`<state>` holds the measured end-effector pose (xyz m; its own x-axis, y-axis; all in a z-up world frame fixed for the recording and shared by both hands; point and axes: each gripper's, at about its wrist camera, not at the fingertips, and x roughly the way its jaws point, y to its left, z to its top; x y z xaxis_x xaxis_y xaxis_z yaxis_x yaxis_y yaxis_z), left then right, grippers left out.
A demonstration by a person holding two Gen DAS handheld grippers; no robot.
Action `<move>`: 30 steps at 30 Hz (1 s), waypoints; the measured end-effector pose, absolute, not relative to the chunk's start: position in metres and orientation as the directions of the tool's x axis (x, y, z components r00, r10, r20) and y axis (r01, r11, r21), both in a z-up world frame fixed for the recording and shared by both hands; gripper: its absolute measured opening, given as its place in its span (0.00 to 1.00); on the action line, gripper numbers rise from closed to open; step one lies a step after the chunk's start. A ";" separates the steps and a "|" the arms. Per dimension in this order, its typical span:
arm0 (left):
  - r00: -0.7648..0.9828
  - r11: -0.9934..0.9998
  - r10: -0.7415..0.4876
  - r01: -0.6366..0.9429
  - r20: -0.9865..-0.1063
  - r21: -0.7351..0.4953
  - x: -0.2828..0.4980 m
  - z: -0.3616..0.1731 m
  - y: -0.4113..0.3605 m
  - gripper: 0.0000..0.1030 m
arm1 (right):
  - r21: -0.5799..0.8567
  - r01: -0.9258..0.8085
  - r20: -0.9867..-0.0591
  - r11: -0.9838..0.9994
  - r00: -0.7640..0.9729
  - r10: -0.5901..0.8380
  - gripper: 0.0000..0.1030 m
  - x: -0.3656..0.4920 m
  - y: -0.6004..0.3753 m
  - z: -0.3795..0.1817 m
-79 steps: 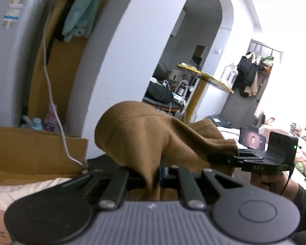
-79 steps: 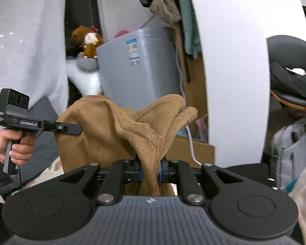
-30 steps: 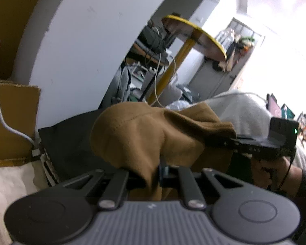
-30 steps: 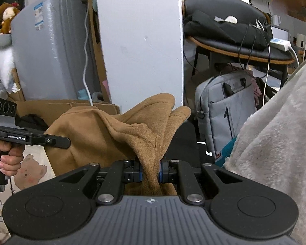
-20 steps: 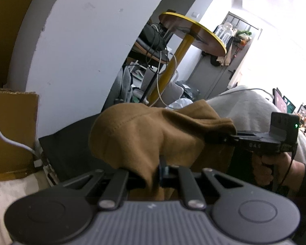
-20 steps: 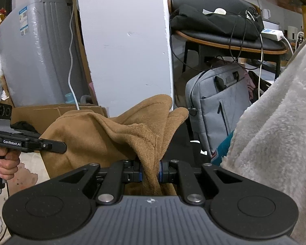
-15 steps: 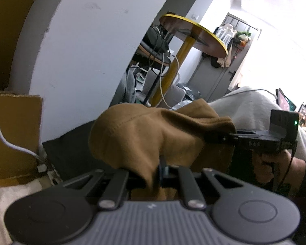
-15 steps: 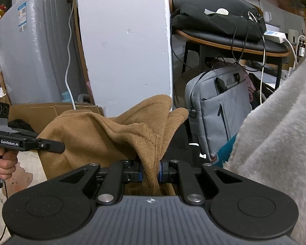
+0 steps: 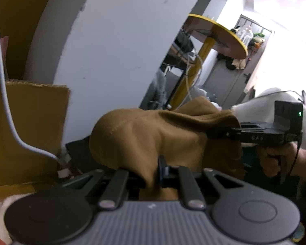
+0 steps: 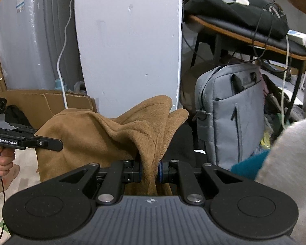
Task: Fold clothes
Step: 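Carry the held brown shirt toward the grey bag with both grippers, then lower the brown shirt onto the black surface and open both grippers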
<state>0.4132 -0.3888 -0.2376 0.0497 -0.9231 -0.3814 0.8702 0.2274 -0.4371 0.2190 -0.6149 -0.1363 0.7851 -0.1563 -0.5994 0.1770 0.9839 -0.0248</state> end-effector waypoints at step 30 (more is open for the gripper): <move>0.036 0.303 -0.923 0.683 -0.384 -0.664 0.480 -0.286 -0.422 0.57 | 0.028 0.304 -0.667 0.952 0.716 -0.209 0.38 0.265 -0.679 -0.205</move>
